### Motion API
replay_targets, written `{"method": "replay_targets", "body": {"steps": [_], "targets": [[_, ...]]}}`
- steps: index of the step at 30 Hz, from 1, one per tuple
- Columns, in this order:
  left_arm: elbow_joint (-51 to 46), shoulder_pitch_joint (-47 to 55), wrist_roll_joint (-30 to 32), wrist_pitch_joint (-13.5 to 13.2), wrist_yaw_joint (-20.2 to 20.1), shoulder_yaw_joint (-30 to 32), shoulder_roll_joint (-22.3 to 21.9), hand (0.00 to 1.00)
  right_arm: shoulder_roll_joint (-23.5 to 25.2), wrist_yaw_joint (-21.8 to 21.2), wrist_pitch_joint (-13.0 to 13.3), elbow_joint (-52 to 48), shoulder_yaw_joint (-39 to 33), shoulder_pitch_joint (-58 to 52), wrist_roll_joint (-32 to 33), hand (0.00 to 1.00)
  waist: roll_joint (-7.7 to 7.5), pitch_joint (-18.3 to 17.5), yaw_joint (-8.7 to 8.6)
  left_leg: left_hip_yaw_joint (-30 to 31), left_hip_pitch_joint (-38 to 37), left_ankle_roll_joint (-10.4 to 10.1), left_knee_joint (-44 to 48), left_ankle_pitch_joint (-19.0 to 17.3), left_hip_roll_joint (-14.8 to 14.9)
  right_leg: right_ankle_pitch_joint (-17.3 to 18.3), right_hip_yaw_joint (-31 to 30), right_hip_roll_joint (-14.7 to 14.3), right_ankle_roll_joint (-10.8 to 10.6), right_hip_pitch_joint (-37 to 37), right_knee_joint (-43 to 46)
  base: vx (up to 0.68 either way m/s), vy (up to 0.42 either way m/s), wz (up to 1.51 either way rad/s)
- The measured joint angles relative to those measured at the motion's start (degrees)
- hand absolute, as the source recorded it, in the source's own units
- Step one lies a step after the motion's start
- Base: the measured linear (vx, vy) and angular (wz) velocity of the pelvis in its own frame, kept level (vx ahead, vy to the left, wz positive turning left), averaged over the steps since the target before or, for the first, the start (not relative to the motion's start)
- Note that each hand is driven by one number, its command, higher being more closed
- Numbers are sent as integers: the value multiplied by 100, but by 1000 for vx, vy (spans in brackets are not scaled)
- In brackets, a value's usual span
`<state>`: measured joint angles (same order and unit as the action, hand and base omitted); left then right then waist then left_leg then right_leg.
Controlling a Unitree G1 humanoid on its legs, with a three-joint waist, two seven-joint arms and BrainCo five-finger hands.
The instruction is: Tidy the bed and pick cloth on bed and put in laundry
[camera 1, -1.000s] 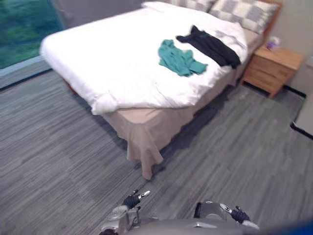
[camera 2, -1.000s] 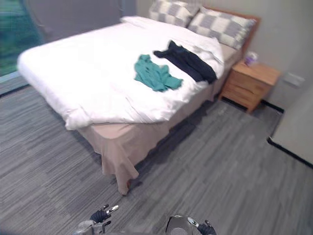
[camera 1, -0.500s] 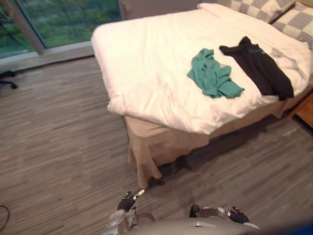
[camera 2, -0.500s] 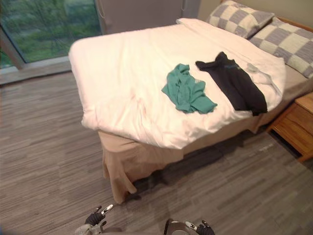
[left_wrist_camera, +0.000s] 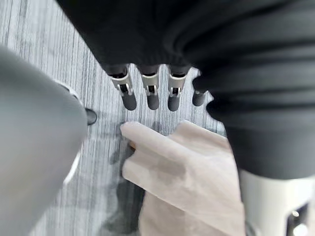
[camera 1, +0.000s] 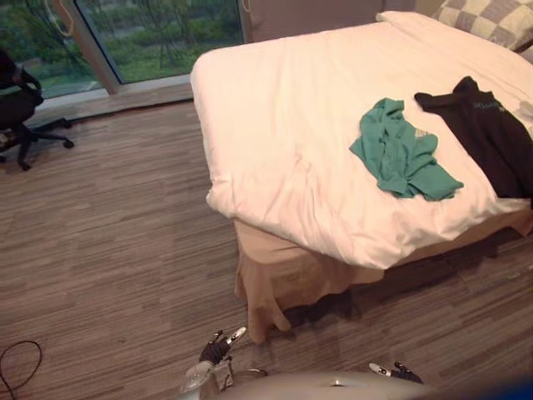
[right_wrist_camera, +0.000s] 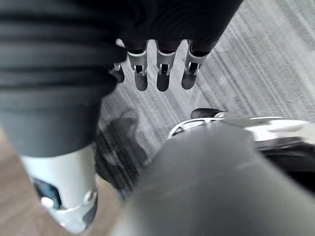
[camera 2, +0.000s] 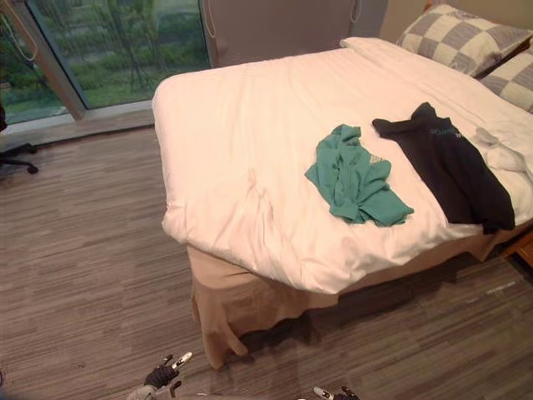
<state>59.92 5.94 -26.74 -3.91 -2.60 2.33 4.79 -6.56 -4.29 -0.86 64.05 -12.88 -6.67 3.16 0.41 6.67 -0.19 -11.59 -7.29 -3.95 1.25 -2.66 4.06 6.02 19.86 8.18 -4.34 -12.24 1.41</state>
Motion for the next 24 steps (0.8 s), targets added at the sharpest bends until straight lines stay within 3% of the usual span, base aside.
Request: {"method": "replay_targets", "body": {"steps": [1, 3, 7, 13, 18, 19, 22, 24], "targets": [[0, 7, -267, -1, 8, 0, 12, 0, 11, 2, -2, -4, 0, 23, 8, 0, -12, 7, 0, 2, -21, -11, -52, 45, -2, 0, 5, -1, 0, -1, 0, -18, -37, 8], [13, 36, -1446, -31, 47, 9, 18, 0, 69, 7, -13, -17, -8, 39, 28, 0, -34, 21, 31, 39, -94, -11, -252, 200, -9, 0, 14, -14, 0, -10, 1, -47, -49, 10], [18, 113, -2756, -271, 47, 89, -35, 0, 77, 8, -91, -15, -28, 42, 67, 0, -34, 22, 57, 155, -188, 23, -604, 359, -28, 80, 162, -30, -50, -12, 8, -101, -40, 19], [-442, 218, -4193, -1340, 311, 1127, -114, 0, 35, -5, -321, -17, -29, 124, 263, 0, -44, 78, 94, 342, -110, 79, -723, 437, -102, 192, 317, 4, -79, 69, 63, -145, 9, 15], [-1626, 208, -4419, -2175, 468, 2224, -70, 0, 49, -95, -521, -17, -226, 133, 453, 0, -60, 58, 123, 455, 90, 90, -724, 436, -151, 191, 453, 2, -83, 85, -61, -49, 19, 22], [-1944, 205, -4268, -2355, 555, 2454, -23, 0, 45, -131, -545, -18, -261, 133, 463, 0, -60, 52, 124, 480, 102, 90, -724, 436, -156, 190, 472, 2, -85, 80, -63, 37, 3, 13], [-2478, 95, -3717, -2524, 691, 2724, 255, 0, 45, -173, -573, -19, -305, 132, 527, 0, -65, 11, 126, 574, 124, 100, -722, 432, -204, 171, 495, 25, -101, 70, -63, 88, -3, 19], [-2530, -246, -3096, -2678, 779, 2750, 805, 0, 41, -182, -587, -23, -417, 219, 603, 0, -39, -11, 154, 563, 122, 105, -718, 437, -212, 114, 500, 30, -99, 54, -75, 154, -8, 6]]}}
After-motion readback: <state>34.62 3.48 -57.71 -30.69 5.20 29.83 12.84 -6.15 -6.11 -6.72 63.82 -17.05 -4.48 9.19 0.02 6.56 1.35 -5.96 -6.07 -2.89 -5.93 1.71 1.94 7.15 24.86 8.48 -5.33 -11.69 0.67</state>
